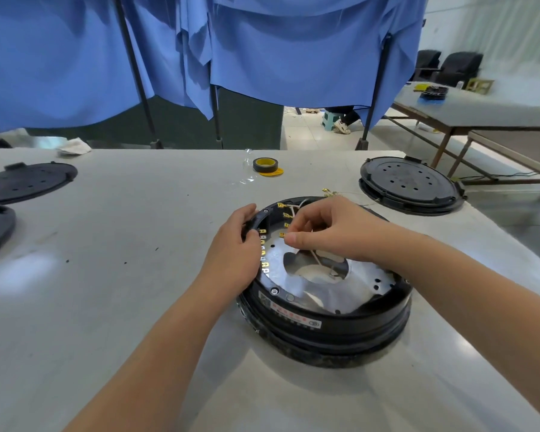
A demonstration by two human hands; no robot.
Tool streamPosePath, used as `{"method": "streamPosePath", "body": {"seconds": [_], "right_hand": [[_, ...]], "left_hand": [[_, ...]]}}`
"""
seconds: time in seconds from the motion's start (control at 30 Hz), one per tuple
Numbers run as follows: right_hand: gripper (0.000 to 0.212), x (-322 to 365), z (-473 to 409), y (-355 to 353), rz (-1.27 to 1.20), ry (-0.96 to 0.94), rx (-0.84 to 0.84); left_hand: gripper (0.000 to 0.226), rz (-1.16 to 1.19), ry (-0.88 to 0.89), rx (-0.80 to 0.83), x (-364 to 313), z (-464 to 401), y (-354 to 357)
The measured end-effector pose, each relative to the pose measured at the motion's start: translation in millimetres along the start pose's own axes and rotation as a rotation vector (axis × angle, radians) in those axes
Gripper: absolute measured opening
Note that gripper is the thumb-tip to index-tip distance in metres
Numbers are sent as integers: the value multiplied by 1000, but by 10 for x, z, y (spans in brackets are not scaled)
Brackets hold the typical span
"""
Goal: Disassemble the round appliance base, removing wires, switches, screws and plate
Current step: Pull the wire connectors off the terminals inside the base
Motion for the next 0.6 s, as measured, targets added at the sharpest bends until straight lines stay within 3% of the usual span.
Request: {"method": "streamPosePath", "body": {"seconds": [0.33,0.6], "right_hand": [[7,556,32,-367,268,-147,-114],[5,571,-103,-778,425,-81,-163]], "left_hand": [[48,16,-3,8,31,12,-16],[46,27,0,11,60,22,-6]]}}
Point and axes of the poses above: each hand's wrist, its own z-axis away from the middle knuckle, its own y-axis out of the palm, x = y × z, the point moved 9 cm from there along -z, towards the middle knuckle, and after that the axes turned 8 degrees about x, right-handed, at the moved point
